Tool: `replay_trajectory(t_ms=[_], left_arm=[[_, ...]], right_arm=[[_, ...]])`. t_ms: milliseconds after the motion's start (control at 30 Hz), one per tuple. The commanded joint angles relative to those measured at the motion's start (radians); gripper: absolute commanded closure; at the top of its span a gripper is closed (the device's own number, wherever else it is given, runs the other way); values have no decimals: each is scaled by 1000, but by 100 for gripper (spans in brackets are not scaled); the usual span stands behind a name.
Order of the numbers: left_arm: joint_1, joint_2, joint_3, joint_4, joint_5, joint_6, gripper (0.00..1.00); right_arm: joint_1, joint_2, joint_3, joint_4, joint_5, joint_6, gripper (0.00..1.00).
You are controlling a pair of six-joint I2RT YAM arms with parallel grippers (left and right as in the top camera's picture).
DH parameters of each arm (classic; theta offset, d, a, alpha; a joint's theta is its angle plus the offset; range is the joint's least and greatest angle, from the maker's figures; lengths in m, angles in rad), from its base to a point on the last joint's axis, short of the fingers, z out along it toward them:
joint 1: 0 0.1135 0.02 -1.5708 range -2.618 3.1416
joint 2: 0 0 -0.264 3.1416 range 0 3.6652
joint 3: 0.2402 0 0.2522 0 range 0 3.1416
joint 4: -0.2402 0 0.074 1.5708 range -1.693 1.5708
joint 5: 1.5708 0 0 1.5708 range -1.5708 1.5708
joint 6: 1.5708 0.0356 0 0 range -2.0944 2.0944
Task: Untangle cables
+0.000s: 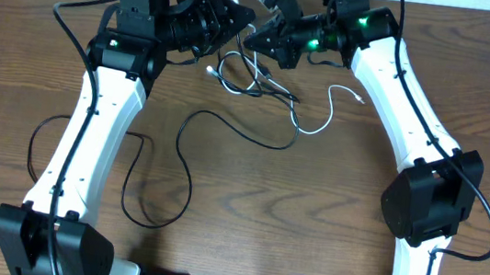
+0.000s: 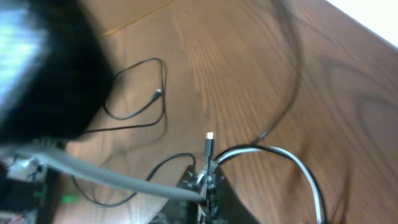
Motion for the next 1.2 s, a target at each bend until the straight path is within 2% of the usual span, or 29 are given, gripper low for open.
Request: replay_trajectory(t_ms=[0,100,133,167,333,567,633,667,700,733,867,1167], left_arm=[[3,-18,8,5,16,2,78],[3,-18,8,4,13,89,64],[3,-18,8,-2,3,122,55],[3,-18,8,-11,-6,142,51],[2,-18,6,-111,-108,246,48],[2,-18,0,-238,-253,414,49],[2,-18,0,-283,-328,454,64],[2,-18,0,-302,-362,469,74],[2,-18,0,-325,-413,482,88],[3,-18,0,-338,-454,495,92],[3,-18,0,-375,-604,548,93],[3,-18,0,-433,-1028,575,93]], right_arm=[[-23,-4,-4,19,133,171,99],[-55,-21,-4,11,221,275,99],[-69,-29,-4,1,256,315,99],[-77,-35,-4,-5,273,331,99],[-110,-71,-4,-62,365,410,99],[-113,-126,-3,-73,428,436,99],[-121,-152,-3,-72,428,436,99],[-130,-167,-3,-72,428,436,99],[-142,-188,-3,-74,429,436,99],[-154,-203,-3,-74,429,436,99],[-215,-258,-3,-95,481,436,99],[-304,-306,-3,-211,807,398,99]])
